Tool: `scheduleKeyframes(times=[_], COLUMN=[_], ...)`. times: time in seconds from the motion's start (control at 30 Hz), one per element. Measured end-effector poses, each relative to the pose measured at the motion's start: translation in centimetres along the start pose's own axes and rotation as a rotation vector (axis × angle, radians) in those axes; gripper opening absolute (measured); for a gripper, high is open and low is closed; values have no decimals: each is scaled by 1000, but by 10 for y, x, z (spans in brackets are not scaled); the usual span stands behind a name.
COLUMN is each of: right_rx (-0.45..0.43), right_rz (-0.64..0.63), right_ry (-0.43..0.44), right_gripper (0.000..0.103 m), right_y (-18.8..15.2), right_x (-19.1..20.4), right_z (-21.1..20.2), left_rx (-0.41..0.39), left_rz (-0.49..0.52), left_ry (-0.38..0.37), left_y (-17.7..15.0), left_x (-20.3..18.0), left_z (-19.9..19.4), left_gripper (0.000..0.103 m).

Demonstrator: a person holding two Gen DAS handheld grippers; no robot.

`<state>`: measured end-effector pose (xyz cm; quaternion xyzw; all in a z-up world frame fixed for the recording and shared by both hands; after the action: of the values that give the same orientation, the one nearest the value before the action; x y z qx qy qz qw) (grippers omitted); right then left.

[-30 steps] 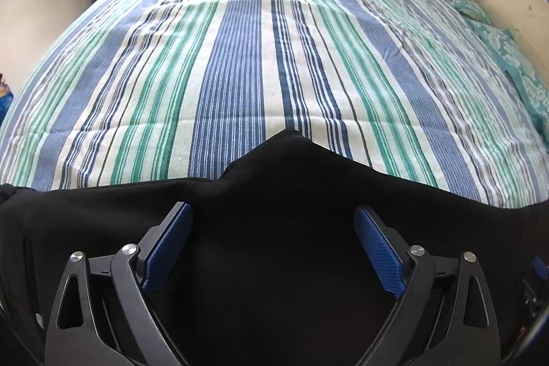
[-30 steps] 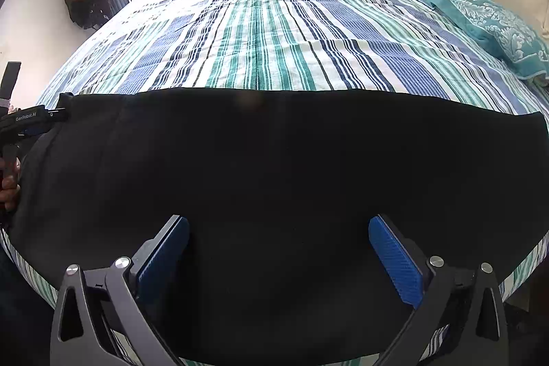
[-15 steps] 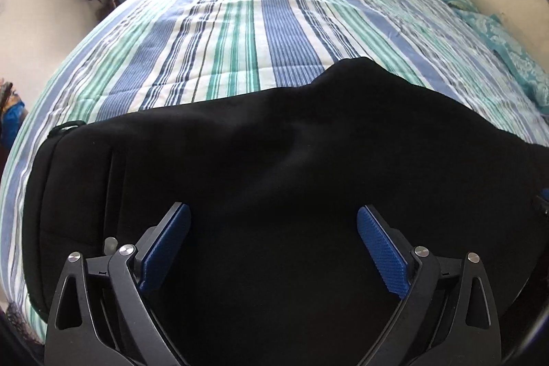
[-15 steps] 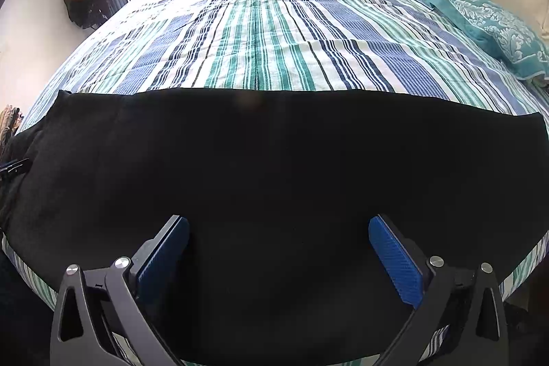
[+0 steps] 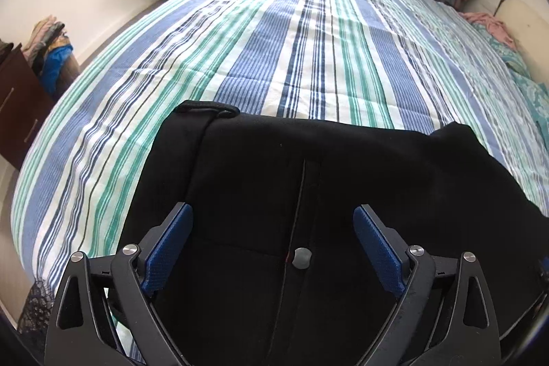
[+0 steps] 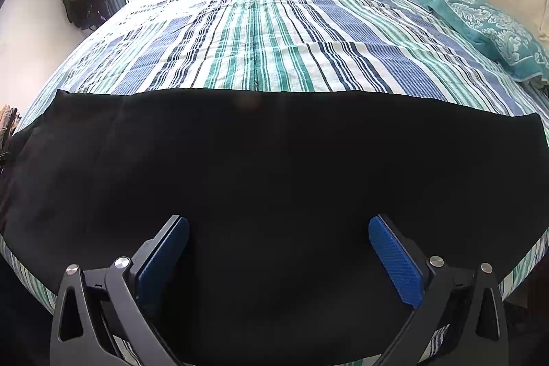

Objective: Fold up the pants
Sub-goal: 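Press and smooth the folded black pants with both open tools, then grasp the pant leg ends with the right tool and lift them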

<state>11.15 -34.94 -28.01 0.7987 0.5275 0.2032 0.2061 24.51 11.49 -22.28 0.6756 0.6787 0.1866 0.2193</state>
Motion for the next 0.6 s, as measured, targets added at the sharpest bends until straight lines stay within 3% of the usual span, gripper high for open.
scheduleKeyframes(times=[0.03,0.13,0.33,0.43,0.5,0.53,0.6], right_rx=[-1,0,4,5,5,5,5], right_rz=[0,0,2,4,5,4,3], right_ry=[0,0,-2,-5,-5,-5,-5], right_gripper=[103,103,103,103,103,103,103], right_y=[0,0,0,0,0,0,0], right_x=[0,0,0,0,0,0,0], right_z=[0,0,0,0,0,0,0], left_rx=[-14,-50,-58,-8,47,80,54], left_rz=[3,39,260,429,500,505,428], left_ry=[-1,-100,-259,-241,-176,-145,-167], left_y=[1,2,-23,-55,-78,-88,-90], left_x=[-4,-35,-129,-163,-165,-160,-151], left_z=[-7,-31,-65,-53,-34,-24,-25], left_gripper=[95,95,97,97,97,97,101])
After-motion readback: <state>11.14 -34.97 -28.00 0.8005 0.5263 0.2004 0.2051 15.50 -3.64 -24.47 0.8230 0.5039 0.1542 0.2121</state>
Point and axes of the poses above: each gripper's, at about its wrist camera, not at the fingertips, and z roughly the way its jaws point, x to its left, y to its top, the point moved 10 cm from there along z, roughly the way its jaws point
